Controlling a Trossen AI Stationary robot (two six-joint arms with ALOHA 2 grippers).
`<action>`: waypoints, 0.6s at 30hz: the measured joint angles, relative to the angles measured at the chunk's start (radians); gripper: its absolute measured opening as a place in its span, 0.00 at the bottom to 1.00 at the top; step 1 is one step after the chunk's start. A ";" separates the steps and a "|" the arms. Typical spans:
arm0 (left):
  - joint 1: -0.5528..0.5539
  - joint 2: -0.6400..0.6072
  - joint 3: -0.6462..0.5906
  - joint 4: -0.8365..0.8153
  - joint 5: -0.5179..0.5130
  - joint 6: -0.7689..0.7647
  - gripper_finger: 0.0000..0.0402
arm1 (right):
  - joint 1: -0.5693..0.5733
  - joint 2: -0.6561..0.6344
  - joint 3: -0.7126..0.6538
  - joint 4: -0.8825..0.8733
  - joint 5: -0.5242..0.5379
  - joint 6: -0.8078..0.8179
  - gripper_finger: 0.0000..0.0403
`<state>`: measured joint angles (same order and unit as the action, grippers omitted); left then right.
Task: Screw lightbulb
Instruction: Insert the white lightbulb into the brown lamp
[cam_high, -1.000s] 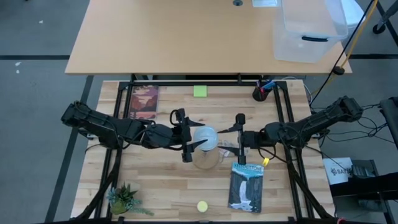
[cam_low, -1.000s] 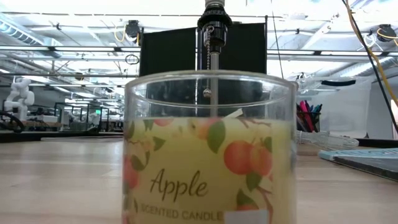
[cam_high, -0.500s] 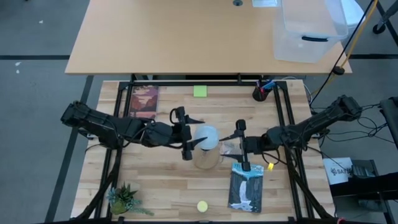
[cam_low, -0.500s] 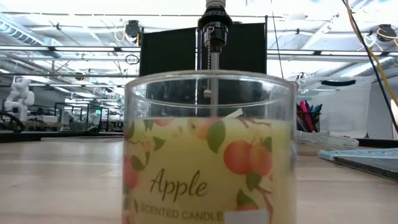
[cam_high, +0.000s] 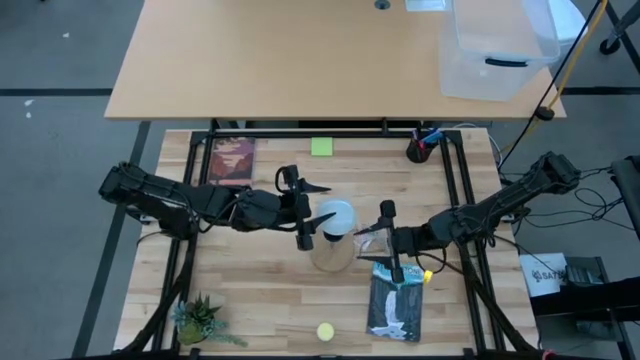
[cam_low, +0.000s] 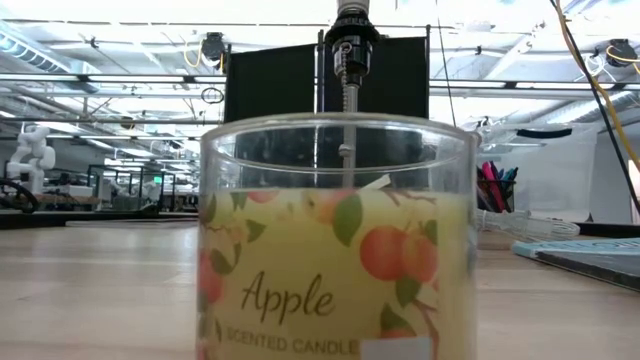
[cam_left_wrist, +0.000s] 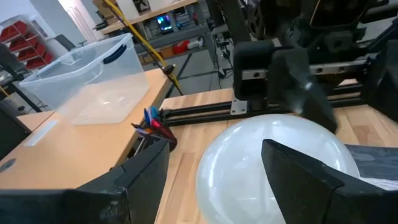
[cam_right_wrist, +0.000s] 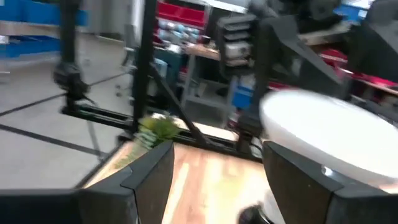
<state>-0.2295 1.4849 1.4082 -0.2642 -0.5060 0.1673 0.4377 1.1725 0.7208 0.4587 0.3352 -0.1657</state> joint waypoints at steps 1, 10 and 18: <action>-0.005 0.000 0.000 0.000 0.000 0.000 0.66 | 0.000 0.000 0.000 -0.017 0.031 0.003 0.59; -0.028 0.000 -0.001 -0.001 0.000 0.000 0.66 | -0.054 0.000 0.000 -0.061 0.131 0.050 0.59; -0.029 0.000 -0.001 -0.002 0.002 -0.001 0.66 | -0.079 -0.002 0.000 -0.035 0.085 -0.045 0.59</action>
<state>-0.2581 1.4849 1.4071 -0.2657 -0.5045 0.1661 0.3587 1.1709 0.7212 0.4238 0.4202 -0.2111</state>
